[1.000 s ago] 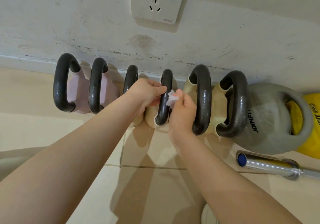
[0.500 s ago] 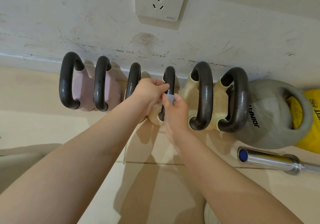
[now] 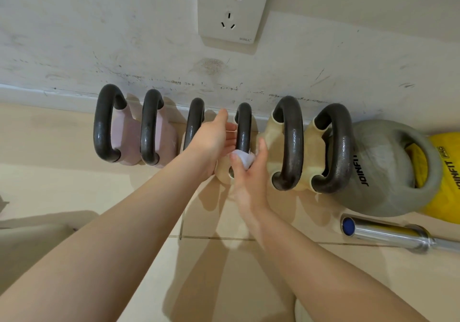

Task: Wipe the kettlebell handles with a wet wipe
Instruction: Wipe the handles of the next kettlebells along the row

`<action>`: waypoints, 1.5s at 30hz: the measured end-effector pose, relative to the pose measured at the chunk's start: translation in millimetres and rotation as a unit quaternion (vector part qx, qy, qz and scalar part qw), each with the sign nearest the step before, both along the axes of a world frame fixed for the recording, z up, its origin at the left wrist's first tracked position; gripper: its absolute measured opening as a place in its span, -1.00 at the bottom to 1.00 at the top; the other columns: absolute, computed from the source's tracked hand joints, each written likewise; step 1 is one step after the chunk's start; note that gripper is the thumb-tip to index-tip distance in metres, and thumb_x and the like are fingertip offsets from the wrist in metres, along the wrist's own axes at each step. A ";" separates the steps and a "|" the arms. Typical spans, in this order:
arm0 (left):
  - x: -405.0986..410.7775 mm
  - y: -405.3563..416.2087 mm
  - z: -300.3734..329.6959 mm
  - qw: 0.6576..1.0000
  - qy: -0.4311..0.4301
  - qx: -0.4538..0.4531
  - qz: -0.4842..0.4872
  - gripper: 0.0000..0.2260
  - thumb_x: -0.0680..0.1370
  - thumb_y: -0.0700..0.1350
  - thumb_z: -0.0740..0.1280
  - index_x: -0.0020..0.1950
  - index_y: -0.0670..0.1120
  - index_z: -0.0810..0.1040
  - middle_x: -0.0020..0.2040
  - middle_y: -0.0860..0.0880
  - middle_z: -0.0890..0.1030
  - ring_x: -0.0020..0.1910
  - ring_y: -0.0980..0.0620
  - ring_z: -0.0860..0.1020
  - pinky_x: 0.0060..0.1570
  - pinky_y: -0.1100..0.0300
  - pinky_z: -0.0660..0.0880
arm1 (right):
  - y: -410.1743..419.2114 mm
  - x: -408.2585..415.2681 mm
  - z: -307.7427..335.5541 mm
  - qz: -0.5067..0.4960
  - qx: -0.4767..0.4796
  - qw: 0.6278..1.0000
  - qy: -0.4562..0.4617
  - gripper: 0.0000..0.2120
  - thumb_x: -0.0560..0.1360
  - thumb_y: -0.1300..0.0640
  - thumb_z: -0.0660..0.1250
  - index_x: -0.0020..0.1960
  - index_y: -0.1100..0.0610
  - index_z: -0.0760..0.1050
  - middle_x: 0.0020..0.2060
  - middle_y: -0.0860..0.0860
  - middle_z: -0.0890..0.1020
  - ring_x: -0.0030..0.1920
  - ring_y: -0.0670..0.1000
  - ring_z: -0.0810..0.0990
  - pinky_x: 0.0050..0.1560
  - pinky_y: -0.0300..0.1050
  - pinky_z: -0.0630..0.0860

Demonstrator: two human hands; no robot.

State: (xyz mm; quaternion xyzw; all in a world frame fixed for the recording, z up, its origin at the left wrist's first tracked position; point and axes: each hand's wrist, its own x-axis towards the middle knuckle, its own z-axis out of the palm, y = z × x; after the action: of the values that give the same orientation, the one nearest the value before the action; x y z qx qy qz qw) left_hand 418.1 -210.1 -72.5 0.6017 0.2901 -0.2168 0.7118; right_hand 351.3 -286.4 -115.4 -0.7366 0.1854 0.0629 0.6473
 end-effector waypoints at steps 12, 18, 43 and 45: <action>-14.6 9.5 6.7 0.998 -0.013 0.005 -0.063 -0.49 0.58 0.23 -0.07 0.12 -0.05 0.53 -0.02 0.04 0.59 0.08 0.03 0.51 0.21 0.12 0.35 | -0.4 18.7 0.8 0.072 -0.142 0.980 -0.117 -0.60 0.58 0.29 0.06 0.41 0.18 0.23 0.37 0.04 0.34 0.27 -0.20 0.32 0.21 -0.44 0.28; -44.0 10.4 -7.5 0.996 -0.009 -0.030 -0.084 -0.59 0.60 0.17 -0.05 0.22 0.10 0.50 0.11 0.08 0.55 0.10 0.09 0.47 0.21 0.08 0.30 | -47.9 47.1 7.6 0.398 -0.446 0.778 -0.193 -0.58 0.59 0.10 0.03 0.41 0.20 0.29 0.47 0.08 0.25 0.51 0.08 0.05 0.50 0.13 -0.08; -43.3 -6.8 -35.0 0.953 -0.105 0.232 -0.163 -0.75 0.38 -0.02 0.46 -0.12 -0.14 0.49 -0.23 -0.03 0.55 -0.24 0.00 0.50 -0.23 0.18 0.39 | -66.1 110.7 41.5 0.602 -0.548 0.544 -0.204 -0.56 0.61 0.01 0.01 0.48 0.02 0.14 0.51 -0.05 0.13 0.52 -0.03 -0.07 0.47 -0.07 -0.19; -39.4 -11.8 -32.1 0.940 -0.132 0.258 -0.182 -0.70 0.41 -0.02 0.43 0.04 -0.13 0.50 -0.14 -0.04 0.59 -0.15 -0.03 0.55 -0.16 0.15 0.42 | -69.0 103.8 40.7 0.618 -0.517 0.549 -0.223 -0.55 0.58 0.14 0.06 0.47 0.05 0.16 0.51 -0.04 0.15 0.52 -0.03 -0.07 0.48 -0.08 -0.17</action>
State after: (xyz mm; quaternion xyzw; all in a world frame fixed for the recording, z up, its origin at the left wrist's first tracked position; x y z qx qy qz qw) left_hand 378.7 -221.9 -104.7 0.8303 0.1251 -0.1790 0.5128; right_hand 455.1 -355.4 -74.7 -0.8674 -0.4656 0.1743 -0.0229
